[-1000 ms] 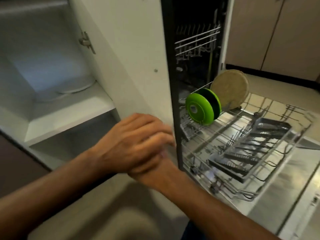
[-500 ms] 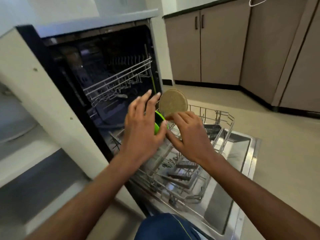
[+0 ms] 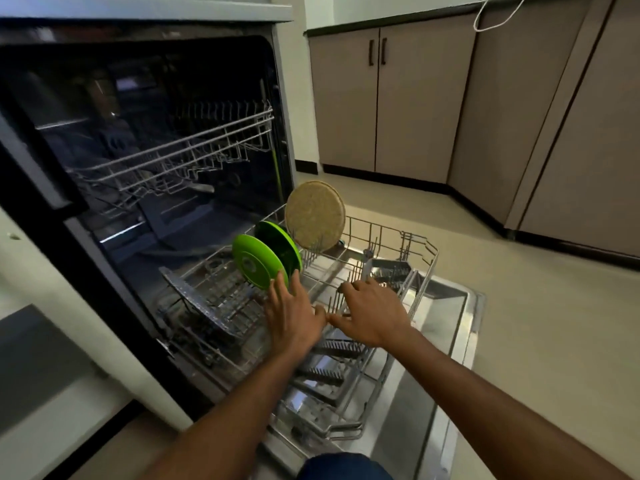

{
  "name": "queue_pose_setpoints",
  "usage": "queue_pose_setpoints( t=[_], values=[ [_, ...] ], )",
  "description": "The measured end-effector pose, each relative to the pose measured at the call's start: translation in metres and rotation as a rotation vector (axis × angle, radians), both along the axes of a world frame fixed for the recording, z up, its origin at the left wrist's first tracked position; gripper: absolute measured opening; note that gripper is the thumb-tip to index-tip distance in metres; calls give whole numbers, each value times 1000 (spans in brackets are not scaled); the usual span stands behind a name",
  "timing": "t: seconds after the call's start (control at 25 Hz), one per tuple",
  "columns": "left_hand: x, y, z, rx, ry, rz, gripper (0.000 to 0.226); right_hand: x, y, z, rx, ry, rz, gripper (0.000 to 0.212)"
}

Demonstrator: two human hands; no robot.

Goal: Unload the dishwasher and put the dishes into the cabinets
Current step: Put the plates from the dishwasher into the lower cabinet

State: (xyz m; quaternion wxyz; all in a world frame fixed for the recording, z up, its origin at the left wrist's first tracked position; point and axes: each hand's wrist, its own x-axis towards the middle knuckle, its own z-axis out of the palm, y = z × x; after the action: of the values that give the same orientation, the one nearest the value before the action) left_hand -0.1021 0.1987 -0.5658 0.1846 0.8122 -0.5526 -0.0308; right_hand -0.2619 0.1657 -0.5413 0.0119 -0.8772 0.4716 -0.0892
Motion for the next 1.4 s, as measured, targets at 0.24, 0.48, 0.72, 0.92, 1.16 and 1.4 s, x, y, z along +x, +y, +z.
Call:
queue_pose_setpoints(
  t=[0.24, 0.48, 0.72, 0.92, 1.16, 1.4],
  values=[
    [-17, -16, -29, -244, 59, 23, 89, 1, -2, -4, -31, -35, 25, 57],
    [1, -30, -3, -468, 9, 71, 73, 5, 6, -14, -116, 24, -47, 54],
    [47, -40, 27, -530, -15, 452, 97, 27, -69, 8, 102, -37, -103, 75],
    [40, -72, 43, -462, -90, 374, 120, 85, -183, 43, 28, -184, -124, 78],
    [81, -60, 29, -473, -22, 689, 108, 141, -276, 34, 166, -349, -364, 94],
    [87, -58, 43, -595, -183, 691, 67, 147, -286, -1, 130, -526, -445, 100]
  ],
)
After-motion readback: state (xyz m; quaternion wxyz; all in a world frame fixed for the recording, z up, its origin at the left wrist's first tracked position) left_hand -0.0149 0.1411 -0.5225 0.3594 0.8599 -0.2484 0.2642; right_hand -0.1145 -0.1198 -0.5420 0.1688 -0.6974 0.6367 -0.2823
